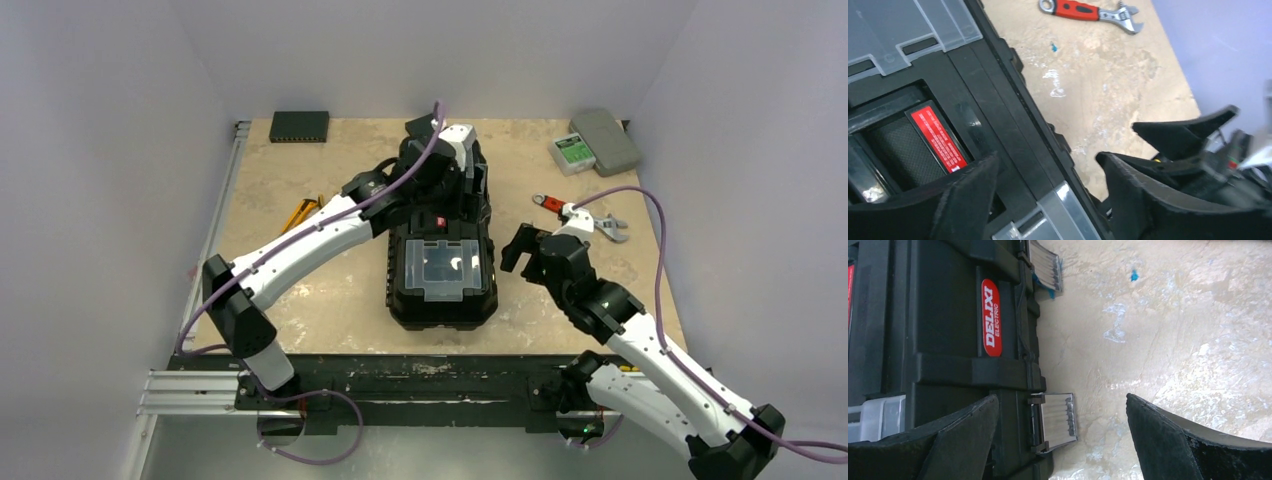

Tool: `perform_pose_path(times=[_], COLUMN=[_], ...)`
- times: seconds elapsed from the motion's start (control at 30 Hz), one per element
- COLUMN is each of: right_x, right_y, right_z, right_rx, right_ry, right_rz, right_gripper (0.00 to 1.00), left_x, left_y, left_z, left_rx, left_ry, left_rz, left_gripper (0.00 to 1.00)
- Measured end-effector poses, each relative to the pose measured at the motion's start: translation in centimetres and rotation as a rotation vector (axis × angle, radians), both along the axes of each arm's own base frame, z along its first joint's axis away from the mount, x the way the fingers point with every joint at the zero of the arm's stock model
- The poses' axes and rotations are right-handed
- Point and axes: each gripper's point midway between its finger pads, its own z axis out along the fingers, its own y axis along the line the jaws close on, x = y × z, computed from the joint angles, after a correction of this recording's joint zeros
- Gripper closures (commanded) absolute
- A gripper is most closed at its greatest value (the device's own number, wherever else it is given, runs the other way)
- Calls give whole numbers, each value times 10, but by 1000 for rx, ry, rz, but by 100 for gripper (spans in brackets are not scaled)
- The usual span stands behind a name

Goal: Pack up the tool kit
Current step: Close the toolbox at the center of the board.

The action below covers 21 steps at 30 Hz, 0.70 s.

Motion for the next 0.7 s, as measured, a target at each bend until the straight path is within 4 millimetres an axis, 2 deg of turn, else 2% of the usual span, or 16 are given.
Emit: perform_pose_path(times=[0.07, 0.23, 0.33, 0.4, 0.53, 0.6, 0.7], right_x=[-1, -1, 3, 4, 6, 6, 5], right_y=[4, 15, 16, 10, -6, -9, -4], right_z=[-2, -13, -15, -17, -29, -38, -48], right_rx=[-6, -46, -80, -111, -196, -227, -254], right_ry=[11, 90, 123, 141, 194, 222, 254], right_rz=[28, 89, 85, 56, -24, -39, -23], right_gripper=[5, 5, 4, 4, 5, 6, 7], left_x=[-6, -24, -27, -26, -24, -26, -40], left_y=[2, 23, 54, 78, 143, 178, 221], left_z=[10, 48, 70, 72, 51, 30, -1], left_rx=[-32, -95, -102, -82, 1, 38, 87], left_ry=[-4, -61, -114, -132, -124, -104, -73], left_rz=[-22, -30, 36, 101, 272, 358, 451], left_gripper=[10, 7, 2, 0, 0, 0, 0])
